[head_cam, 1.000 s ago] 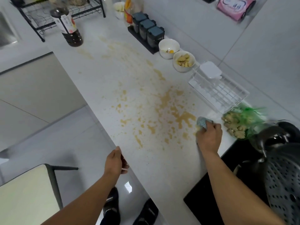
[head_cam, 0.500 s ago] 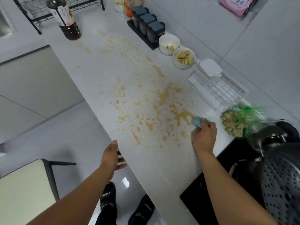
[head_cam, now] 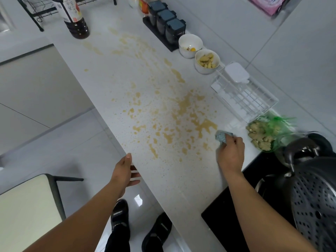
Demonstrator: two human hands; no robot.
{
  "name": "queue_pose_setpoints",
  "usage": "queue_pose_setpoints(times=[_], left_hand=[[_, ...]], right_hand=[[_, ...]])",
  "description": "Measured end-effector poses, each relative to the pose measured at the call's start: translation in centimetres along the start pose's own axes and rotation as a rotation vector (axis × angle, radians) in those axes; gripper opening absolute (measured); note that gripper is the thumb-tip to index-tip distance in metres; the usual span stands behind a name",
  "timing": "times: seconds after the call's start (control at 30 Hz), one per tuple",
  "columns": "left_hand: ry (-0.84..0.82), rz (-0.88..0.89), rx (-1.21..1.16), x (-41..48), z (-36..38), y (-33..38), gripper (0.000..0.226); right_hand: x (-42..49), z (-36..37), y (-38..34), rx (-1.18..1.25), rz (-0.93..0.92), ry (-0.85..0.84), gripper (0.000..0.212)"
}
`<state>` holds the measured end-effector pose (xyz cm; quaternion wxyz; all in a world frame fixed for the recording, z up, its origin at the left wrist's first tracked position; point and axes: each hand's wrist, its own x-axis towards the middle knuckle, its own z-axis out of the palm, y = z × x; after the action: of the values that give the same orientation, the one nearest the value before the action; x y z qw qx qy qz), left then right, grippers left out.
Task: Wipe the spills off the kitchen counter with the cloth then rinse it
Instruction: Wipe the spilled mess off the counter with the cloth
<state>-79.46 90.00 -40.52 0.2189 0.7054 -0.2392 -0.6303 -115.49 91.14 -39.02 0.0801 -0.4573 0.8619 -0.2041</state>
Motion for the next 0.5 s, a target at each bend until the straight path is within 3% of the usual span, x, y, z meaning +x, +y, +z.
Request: queue_pose_setpoints(times=[0.1, 0.23, 0.37, 0.5], left_hand=[[-0.003, -0.007, -0.012, -0.2, 0.1, 0.1, 0.058], [0.001, 0.014, 0.030, -0.4, 0.0, 0.2, 0.058], [-0.003, 0.024, 0.048, -0.5, 0.0, 0.4, 0.056], [0.014, 0.042, 0.083, -0.4, 0.1, 0.3, 0.054]], right_hand=[[-1.2, 0.3, -0.3, -0.030, -0.237, -0.066, 0.040], [-1.6, 0.2, -0.1, -0.016, -0.055, -0.028, 0.040], [-2.8, 0.4, -0.3, -0.082, -0.367, -0.117, 0.045], [-3.0, 0.5, -0.3, -0.010, -0.033, -0.019, 0.040]])
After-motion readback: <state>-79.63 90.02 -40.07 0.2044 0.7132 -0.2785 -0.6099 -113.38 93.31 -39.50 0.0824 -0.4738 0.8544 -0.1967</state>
